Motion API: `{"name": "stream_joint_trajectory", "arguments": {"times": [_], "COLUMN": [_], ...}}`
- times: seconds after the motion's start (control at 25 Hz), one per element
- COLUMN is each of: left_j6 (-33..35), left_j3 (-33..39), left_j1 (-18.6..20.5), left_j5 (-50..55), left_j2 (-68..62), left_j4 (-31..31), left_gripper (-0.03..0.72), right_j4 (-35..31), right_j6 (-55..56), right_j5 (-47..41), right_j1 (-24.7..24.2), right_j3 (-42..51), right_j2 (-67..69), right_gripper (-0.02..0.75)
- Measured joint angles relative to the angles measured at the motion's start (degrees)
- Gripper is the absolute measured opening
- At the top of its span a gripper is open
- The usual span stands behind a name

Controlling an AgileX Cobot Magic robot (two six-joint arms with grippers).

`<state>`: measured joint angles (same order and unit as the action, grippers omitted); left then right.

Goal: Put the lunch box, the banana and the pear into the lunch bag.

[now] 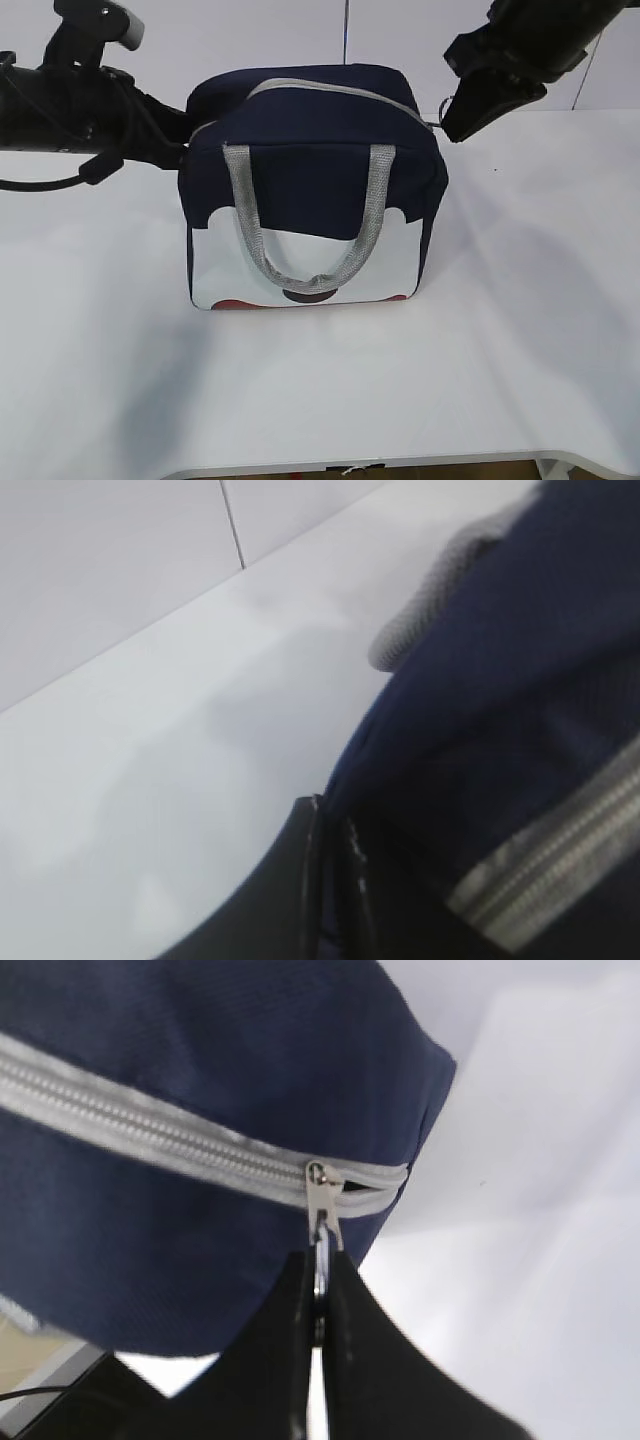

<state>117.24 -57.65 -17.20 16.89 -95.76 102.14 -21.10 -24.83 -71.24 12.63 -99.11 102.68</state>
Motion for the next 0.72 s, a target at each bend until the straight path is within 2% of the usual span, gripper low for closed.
{"name": "stream_joint_trajectory", "arguments": {"times": [0.24, 0.48, 0.6, 0.72], "left_j6": [0.0, 0.0, 0.0, 0.0], "left_j3": [-3.81, -4.09, -4.09, -4.09], "left_j1": [0.34, 0.34, 0.34, 0.34], "left_j5": [3.23, 5.5, 5.63, 5.63], "left_j2": [-4.45, -5.79, -5.79, -5.79], "left_j4": [0.46, 0.66, 0.66, 0.66], "left_gripper": [-0.02, -0.02, -0.02, -0.02], "right_j4": [-3.94, -6.45, -5.37, -0.6], "right_j6": [-0.12, 1.98, 4.11, 7.37], "right_j5": [0.45, 0.45, 0.45, 0.33], "right_j1": [-0.02, -0.02, -0.02, -0.02], "right_j3": [6.46, 7.51, 7.51, 6.92], "right_j2": [-3.42, -3.91, -3.91, -4.04], "right_gripper": [0.018, 0.018, 0.018, 0.018]}}
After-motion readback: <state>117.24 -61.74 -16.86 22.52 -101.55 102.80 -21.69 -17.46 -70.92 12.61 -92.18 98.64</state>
